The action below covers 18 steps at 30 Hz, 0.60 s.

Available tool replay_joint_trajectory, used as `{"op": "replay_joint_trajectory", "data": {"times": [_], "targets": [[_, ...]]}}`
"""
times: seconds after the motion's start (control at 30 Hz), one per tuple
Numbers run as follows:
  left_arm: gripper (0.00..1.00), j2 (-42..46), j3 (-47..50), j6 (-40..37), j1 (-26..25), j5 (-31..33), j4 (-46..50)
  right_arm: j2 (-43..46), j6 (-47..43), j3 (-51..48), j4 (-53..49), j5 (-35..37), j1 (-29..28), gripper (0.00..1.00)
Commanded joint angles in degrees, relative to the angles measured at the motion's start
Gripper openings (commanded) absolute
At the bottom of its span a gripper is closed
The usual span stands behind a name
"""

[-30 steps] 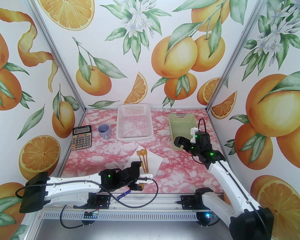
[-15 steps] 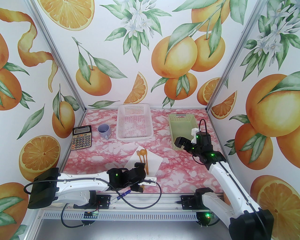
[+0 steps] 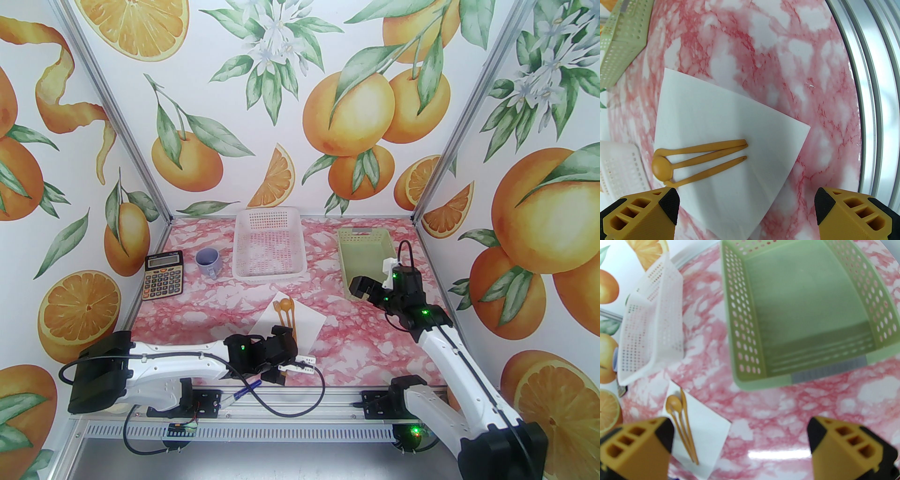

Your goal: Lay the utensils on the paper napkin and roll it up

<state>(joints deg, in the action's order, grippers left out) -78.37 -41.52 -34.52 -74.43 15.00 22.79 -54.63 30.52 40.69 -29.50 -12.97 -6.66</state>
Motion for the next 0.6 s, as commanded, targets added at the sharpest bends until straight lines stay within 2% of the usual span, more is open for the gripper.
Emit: {"op": "replay_joint_trajectory", "data": {"times": [0.0,0.57], "targets": [[1.0,-1.2,-2.1,-1.1,-0.3,0.1,0.2,0.6,-0.6,-0.9,1.2,0.4,0.3,1.0],[1.0,-8.0,-3.3,-3.8,-0.2,-0.9,-5.2,0.4,-0.7,-0.7,1.3,-0.1,0.2,1.0]]}}
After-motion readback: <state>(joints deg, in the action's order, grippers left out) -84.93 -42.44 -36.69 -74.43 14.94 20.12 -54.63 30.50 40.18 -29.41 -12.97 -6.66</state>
